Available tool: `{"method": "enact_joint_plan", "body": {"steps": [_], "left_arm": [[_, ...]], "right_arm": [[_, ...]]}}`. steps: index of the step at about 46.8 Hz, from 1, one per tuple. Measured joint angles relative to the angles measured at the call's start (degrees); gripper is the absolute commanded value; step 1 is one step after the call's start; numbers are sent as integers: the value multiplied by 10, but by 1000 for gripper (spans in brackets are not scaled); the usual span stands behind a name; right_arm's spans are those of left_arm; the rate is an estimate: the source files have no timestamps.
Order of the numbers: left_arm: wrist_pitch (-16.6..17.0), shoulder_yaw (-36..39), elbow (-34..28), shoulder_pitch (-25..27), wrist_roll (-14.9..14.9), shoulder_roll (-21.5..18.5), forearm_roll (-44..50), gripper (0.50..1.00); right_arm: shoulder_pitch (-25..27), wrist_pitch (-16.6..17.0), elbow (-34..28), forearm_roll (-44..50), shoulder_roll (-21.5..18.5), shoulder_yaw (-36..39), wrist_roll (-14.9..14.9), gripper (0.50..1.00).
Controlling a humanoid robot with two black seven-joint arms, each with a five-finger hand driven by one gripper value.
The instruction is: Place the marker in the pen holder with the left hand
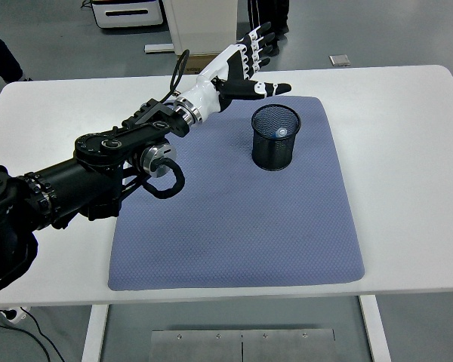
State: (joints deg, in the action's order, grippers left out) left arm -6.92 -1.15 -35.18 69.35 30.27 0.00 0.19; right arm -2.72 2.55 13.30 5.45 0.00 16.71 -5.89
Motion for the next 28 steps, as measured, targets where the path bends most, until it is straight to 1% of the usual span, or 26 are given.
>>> {"method": "enact_joint_plan", "body": {"steps": [3,9,12,16,20,24,28], "left_arm": [[2,0,3,0,0,-8,-4,1000],[3,0,6,-5,-1,-54,-16,1000],[3,-3,8,-11,2,-68,-14,1000],[3,-19,16,-29,15,-84,-11,1000],[0,-45,20,-56,35,-115,-9,1000],[-7,-75,20,-82,39,-146,-8,1000],[-16,-98,20,-105,37,-166,-7,1000]], "right_arm": [[0,0,0,0,0,0,0,1000],[0,0,0,0,0,0,0,1000],[0,0,0,0,0,0,0,1000],[0,0,0,0,0,0,0,1000],[0,0,0,0,0,0,0,1000],[0,0,0,0,0,0,0,1000],[0,0,0,0,0,0,0,1000]]}}
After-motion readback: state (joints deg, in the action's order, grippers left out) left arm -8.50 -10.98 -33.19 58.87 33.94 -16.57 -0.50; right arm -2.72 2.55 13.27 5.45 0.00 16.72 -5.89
